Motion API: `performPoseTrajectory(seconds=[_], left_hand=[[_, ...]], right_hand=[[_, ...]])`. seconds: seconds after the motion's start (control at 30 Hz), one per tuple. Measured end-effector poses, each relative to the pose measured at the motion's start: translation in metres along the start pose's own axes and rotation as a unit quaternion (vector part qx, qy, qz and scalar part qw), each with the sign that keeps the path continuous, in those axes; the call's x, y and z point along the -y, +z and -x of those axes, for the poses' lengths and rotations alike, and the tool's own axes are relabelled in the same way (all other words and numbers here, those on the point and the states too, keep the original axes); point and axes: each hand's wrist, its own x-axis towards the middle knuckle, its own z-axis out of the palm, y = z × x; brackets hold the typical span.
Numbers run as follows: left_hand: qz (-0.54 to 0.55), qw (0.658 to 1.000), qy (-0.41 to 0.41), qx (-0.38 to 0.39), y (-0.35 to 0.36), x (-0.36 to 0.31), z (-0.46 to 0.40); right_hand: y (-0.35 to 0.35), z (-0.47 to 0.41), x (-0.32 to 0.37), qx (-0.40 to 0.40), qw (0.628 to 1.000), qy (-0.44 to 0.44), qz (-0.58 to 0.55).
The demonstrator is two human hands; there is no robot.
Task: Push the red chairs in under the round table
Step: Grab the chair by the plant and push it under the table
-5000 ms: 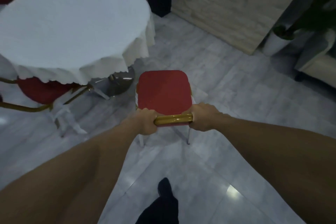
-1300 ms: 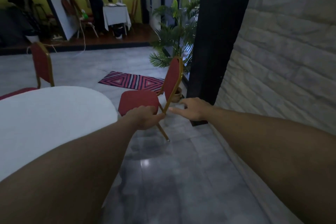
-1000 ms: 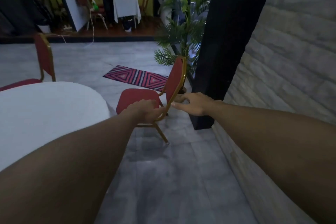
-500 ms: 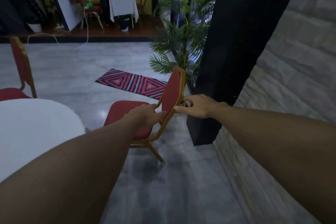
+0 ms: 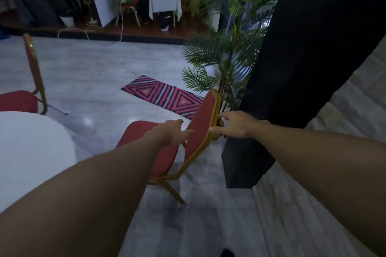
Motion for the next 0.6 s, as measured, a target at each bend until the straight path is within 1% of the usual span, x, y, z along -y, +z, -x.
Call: performPoseTrajectory(seconds=[0.13,0.27,0.37,0.47,0.6], left_hand=[[0.023,0.999,-0.031,-0.001,0.005,-0.032,-0.040],[0.048,0.997,-0.053,-0.001,0.012,-0.063,-0.072],[0.070,0.995,-0.066,0.003,0.023,-0.083,-0.099],[0.093,0.992,-0.078,0.017,0.035,-0.092,-0.122],[0.125,0.987,-0.091,0.039,0.046,-0.096,-0.152]], right_hand=[[-0.022,-0.051,-0.039,0.009,0.999,-0.033,0.015],[-0.039,-0.096,-0.072,0.015,0.995,-0.095,0.019],[-0.050,-0.134,-0.093,0.036,0.989,-0.129,0.055],[-0.052,-0.166,-0.106,0.048,0.988,-0.122,0.087],[-0.049,-0.209,-0.116,0.057,0.985,-0.140,0.088]])
